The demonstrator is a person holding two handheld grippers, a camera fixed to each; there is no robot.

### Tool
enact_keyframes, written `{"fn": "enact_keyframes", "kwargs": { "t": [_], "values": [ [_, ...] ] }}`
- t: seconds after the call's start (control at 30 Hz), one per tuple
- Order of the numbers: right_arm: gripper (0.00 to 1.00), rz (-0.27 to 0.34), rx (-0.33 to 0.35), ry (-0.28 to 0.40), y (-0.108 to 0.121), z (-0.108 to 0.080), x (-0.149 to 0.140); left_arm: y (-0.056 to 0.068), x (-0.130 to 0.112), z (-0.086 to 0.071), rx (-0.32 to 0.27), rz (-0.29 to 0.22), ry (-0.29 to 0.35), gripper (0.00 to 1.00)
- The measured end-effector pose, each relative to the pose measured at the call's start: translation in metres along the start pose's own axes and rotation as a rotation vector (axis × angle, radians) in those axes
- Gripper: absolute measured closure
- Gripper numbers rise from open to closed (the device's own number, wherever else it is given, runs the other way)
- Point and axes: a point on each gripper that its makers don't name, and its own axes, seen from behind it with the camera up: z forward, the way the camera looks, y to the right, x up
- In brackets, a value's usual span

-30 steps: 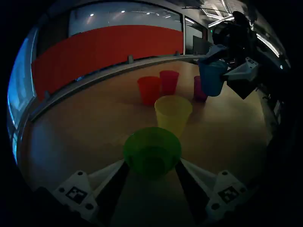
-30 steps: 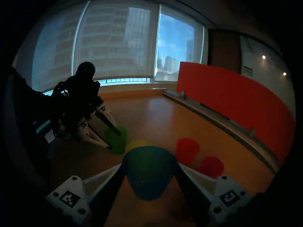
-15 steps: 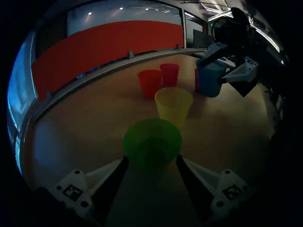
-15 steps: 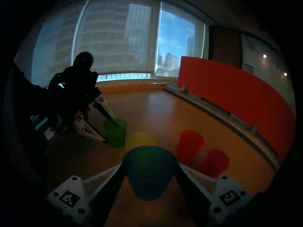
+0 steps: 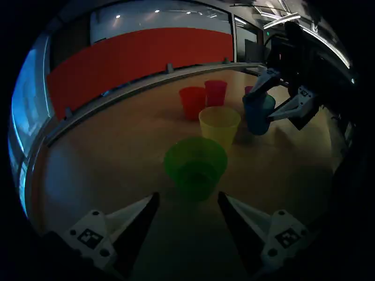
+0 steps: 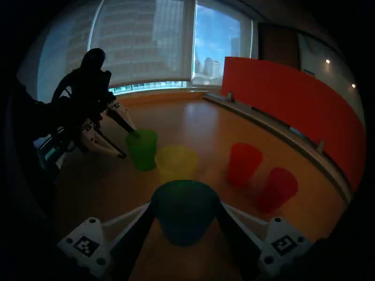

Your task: Pour water

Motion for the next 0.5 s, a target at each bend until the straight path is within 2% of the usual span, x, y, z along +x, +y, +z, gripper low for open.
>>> {"fn": "enact_keyframes", "kwargs": {
  "t": [0.2, 0.5],
  "values": [
    [0.08, 0.002, -0.001, -0.020, -0.001, 0.006, -0.010, -0.006, -0.001, -0.007, 0.013, -0.024, 0.015, 0.07],
    [0.08, 0.005, 0.000, -0.022, -0.001, 0.007, -0.014, -0.011, -0.003, -0.011, 0.025, -0.027, 0.021, 0.07]
  ]
}}
